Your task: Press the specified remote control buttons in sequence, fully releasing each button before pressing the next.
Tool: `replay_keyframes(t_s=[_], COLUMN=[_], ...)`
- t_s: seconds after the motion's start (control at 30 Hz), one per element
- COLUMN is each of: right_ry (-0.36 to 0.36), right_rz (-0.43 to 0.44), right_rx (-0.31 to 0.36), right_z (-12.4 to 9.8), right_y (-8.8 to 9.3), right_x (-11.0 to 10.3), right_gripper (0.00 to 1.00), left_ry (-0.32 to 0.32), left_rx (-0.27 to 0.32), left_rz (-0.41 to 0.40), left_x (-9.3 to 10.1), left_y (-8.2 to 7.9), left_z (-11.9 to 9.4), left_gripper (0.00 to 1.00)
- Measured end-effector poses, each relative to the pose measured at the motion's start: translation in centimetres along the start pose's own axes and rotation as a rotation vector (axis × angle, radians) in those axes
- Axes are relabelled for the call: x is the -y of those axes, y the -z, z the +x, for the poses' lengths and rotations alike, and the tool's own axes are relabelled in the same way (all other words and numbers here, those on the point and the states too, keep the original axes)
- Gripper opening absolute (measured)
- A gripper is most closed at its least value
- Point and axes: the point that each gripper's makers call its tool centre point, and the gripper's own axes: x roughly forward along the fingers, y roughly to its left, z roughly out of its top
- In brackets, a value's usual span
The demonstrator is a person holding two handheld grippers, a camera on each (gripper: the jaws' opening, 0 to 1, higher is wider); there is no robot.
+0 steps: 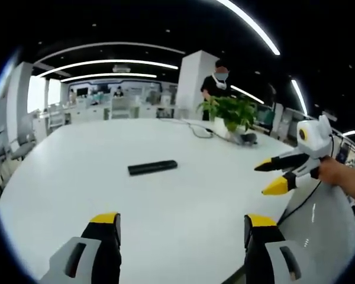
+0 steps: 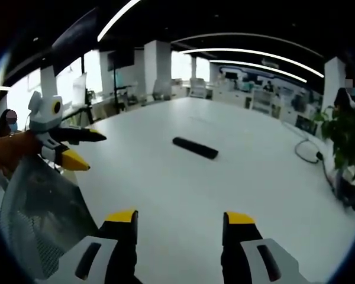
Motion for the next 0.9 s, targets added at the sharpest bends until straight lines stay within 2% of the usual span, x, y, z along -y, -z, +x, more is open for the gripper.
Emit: replay_keyframes(t_s=[0.9], right_ry=[-0.015], right_rz=[-0.004], right_rx=[-0.012], right_z=[0.26], right_y=[0.07], right_x=[-0.04], right_gripper=[0.56], left_ry=[-0.009], left_rx=[-0.027], left_rz=[0.007], left_x=[-0.19], left_y=[0.32], left_z=[0.18], left_gripper=[0.89])
